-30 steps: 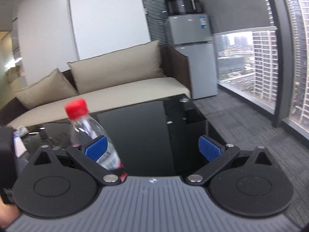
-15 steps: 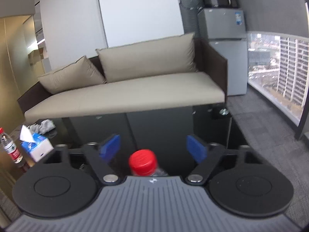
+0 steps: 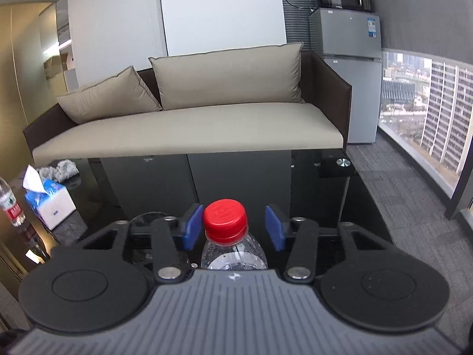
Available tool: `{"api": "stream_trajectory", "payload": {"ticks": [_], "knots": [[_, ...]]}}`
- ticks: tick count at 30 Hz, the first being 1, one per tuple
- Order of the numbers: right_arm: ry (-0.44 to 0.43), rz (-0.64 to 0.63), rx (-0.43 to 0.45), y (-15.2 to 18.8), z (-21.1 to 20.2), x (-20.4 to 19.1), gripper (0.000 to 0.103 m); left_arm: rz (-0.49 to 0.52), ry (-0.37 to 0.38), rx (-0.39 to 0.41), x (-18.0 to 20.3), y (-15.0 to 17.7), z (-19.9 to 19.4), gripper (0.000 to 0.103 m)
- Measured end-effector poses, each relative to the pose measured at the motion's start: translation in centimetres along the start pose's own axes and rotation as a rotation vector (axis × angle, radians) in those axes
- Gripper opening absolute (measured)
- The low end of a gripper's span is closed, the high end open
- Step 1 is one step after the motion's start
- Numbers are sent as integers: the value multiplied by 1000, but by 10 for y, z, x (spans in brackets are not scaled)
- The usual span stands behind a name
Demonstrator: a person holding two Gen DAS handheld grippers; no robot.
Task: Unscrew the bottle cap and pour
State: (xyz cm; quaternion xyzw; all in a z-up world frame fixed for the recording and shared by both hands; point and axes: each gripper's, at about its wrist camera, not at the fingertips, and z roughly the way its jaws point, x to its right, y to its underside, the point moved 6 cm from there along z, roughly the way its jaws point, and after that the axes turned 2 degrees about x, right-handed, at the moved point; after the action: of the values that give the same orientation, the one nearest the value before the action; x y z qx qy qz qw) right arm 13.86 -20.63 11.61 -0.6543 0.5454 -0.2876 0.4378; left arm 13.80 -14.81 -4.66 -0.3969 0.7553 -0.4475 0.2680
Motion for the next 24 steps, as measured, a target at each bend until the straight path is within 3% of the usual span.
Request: {"api": "stream_trajectory", "payload": {"ticks": [4,13,24], "knots": [[3,-10,13,10,7,-2,35,-6,1,-4,-1,0,0,57],[8,-26,31,12,8,-3,34,-12,8,-5,-3,0,0,57],[-88,-107,52,14,8,7,33,-15,19,2,-5,0,-1,56]]}}
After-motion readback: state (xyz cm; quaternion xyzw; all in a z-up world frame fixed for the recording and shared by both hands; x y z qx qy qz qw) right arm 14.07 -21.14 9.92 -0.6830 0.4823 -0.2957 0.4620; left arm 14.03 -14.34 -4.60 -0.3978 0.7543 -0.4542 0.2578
